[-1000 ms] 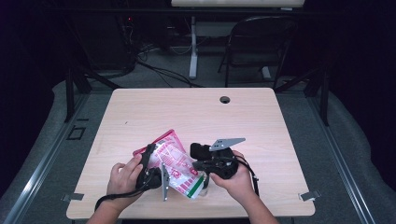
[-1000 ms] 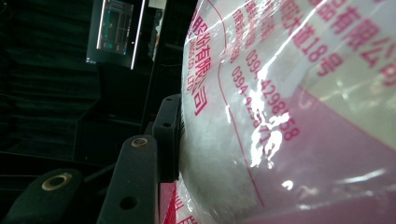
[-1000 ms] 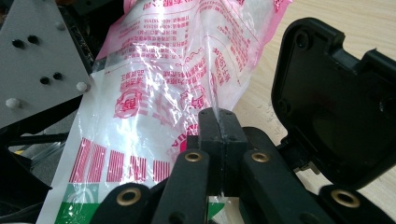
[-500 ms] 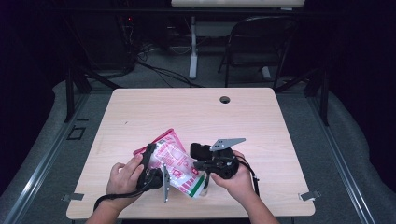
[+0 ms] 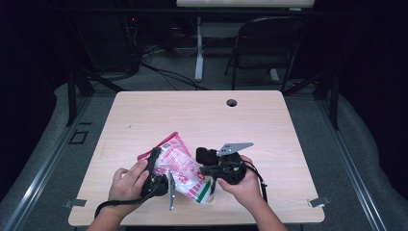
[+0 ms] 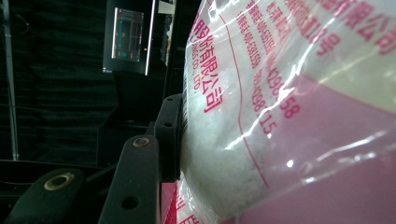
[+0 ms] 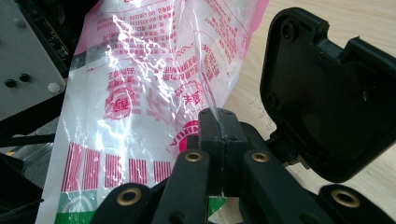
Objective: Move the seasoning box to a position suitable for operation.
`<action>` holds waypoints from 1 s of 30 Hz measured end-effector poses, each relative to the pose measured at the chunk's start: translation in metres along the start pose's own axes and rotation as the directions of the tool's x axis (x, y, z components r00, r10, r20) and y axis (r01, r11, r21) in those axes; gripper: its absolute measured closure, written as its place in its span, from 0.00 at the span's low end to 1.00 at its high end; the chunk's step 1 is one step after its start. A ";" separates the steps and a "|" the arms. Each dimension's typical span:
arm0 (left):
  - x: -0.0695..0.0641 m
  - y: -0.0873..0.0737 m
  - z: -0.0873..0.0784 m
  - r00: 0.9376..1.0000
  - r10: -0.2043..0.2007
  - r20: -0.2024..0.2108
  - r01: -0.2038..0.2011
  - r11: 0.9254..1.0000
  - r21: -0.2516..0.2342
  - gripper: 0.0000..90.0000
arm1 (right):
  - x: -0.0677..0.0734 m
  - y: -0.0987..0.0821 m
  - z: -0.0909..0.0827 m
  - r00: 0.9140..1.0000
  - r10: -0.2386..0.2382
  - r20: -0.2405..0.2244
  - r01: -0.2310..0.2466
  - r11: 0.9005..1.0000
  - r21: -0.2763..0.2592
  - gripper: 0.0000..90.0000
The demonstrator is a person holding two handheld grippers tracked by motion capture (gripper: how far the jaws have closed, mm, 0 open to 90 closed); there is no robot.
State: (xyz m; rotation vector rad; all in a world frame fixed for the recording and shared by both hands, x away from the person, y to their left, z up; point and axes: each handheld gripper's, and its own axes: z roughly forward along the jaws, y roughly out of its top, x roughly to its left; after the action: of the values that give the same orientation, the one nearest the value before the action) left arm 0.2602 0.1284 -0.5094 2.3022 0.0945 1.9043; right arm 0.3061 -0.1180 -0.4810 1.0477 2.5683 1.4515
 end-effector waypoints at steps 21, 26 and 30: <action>0.004 0.005 -0.005 0.998 0.045 -0.032 -0.045 0.999 -0.004 0.71 | -0.002 -0.001 0.001 1.000 0.004 0.013 -0.004 1.000 -0.004 1.00; 0.005 0.006 -0.006 0.998 0.050 -0.033 -0.050 0.999 -0.004 0.71 | -0.002 -0.002 0.001 1.000 0.007 0.014 -0.007 1.000 -0.004 1.00; 0.006 0.007 -0.006 0.998 0.055 -0.034 -0.056 0.998 -0.006 0.71 | -0.002 -0.002 0.001 1.000 0.008 0.018 -0.008 1.000 -0.004 1.00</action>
State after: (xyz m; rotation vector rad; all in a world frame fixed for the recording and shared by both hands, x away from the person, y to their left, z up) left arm 0.2548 0.1228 -0.5014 2.2915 0.0278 1.9673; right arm 0.3068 -0.1192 -0.4837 1.0671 2.5507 1.4420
